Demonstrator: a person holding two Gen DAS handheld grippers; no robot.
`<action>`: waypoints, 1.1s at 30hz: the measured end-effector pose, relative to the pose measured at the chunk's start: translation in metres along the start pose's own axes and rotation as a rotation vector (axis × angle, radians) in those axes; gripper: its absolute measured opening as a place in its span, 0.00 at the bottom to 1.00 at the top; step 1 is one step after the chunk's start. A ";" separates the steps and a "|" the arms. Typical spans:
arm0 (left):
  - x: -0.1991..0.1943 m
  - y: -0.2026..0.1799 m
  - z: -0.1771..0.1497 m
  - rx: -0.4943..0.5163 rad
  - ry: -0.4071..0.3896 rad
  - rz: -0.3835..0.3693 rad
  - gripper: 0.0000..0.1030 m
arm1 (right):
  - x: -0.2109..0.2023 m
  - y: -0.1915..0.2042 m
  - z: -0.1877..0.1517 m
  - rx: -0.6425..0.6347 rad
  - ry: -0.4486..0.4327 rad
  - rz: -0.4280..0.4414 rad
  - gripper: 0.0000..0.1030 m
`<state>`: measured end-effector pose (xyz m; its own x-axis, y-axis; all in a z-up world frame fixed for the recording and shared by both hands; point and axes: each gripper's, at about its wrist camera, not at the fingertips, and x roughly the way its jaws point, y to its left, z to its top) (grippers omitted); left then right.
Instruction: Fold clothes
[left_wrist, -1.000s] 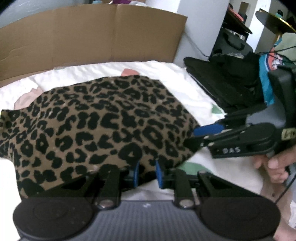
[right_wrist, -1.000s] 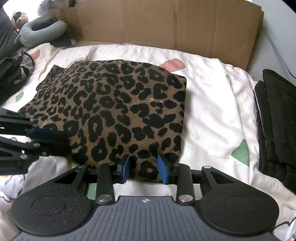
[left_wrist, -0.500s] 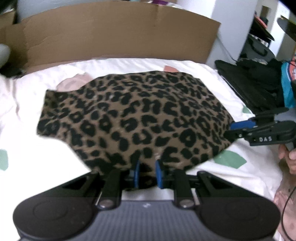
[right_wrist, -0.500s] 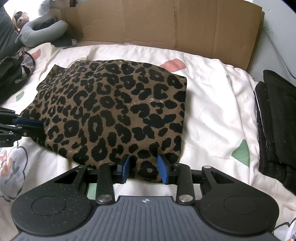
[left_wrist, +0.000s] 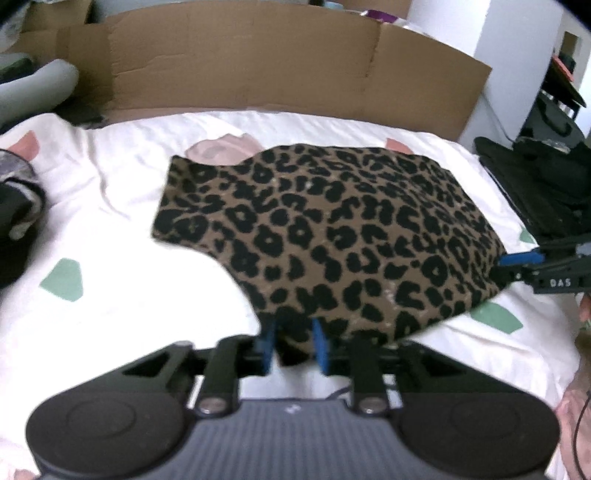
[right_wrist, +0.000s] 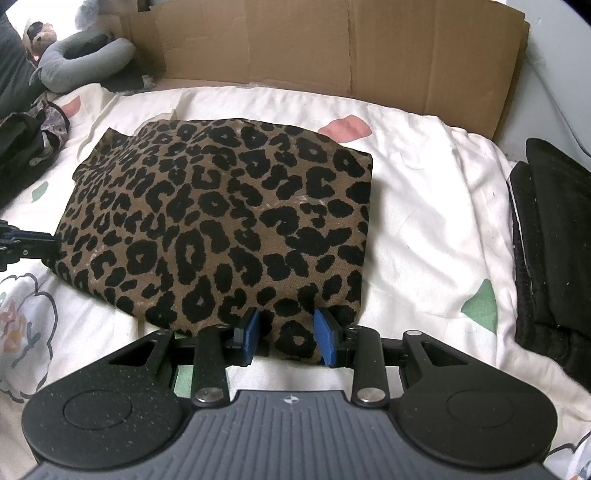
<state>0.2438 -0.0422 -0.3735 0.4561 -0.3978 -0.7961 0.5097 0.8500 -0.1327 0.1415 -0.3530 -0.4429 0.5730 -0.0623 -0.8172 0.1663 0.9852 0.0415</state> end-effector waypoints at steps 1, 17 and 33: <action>-0.003 0.001 -0.001 -0.006 0.000 0.003 0.31 | -0.002 -0.001 0.002 0.001 0.000 -0.003 0.37; -0.007 0.015 -0.001 -0.144 0.017 -0.040 0.40 | -0.030 -0.044 -0.013 0.375 0.027 0.126 0.69; 0.006 0.021 -0.007 -0.281 0.030 -0.075 0.29 | 0.002 -0.071 -0.039 0.816 0.051 0.314 0.56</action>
<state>0.2517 -0.0247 -0.3854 0.4006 -0.4560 -0.7947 0.3173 0.8827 -0.3466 0.0995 -0.4168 -0.4698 0.6555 0.2187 -0.7228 0.5405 0.5325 0.6513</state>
